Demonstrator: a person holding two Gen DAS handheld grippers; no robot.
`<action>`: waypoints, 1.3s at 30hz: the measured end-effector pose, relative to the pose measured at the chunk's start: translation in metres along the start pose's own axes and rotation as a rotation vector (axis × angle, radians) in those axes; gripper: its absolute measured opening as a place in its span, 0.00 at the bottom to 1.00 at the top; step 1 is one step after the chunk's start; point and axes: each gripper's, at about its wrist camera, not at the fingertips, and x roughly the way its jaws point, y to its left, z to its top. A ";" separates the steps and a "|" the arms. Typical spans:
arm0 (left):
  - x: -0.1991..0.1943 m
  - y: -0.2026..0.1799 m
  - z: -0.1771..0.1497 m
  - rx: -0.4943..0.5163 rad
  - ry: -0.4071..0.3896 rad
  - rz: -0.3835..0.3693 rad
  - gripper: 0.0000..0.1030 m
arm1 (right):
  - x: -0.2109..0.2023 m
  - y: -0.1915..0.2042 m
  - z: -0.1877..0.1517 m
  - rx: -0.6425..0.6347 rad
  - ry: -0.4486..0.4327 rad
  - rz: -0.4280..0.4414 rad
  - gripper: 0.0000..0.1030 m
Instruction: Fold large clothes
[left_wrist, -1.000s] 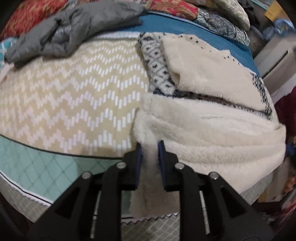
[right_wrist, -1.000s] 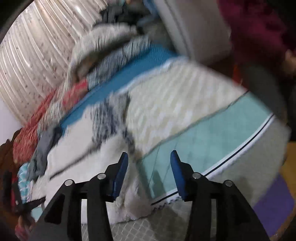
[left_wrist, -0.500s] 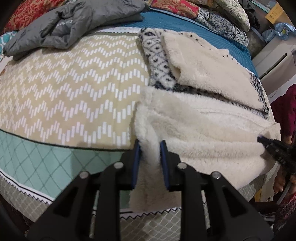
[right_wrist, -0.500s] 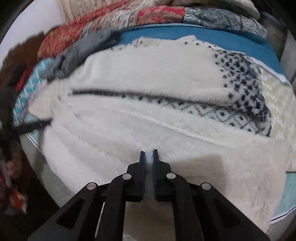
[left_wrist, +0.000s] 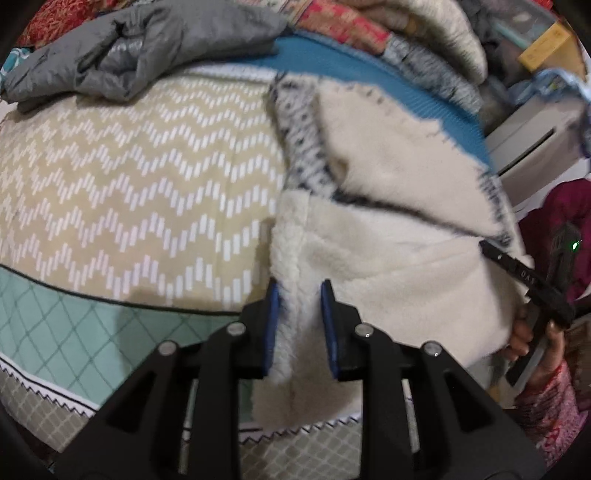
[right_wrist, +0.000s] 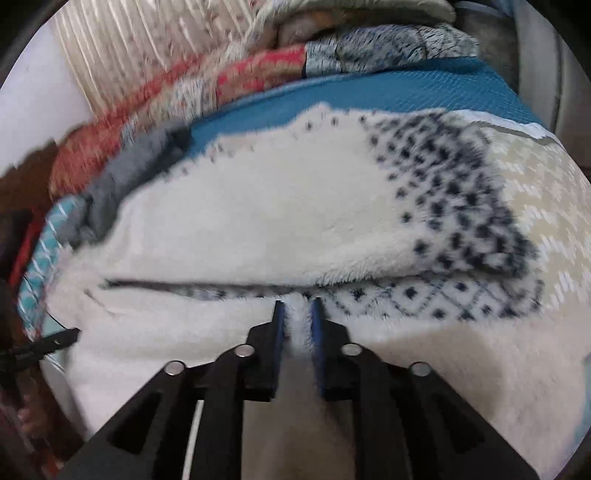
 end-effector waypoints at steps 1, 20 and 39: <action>-0.004 0.001 0.002 0.004 -0.011 -0.007 0.29 | -0.013 0.004 -0.001 -0.001 -0.036 0.011 0.19; 0.024 0.008 0.027 -0.047 -0.019 0.031 0.13 | -0.004 0.084 -0.034 -0.056 0.026 0.150 0.41; 0.040 -0.037 -0.030 0.111 0.095 0.074 0.13 | -0.082 -0.061 -0.038 0.155 -0.040 0.069 0.41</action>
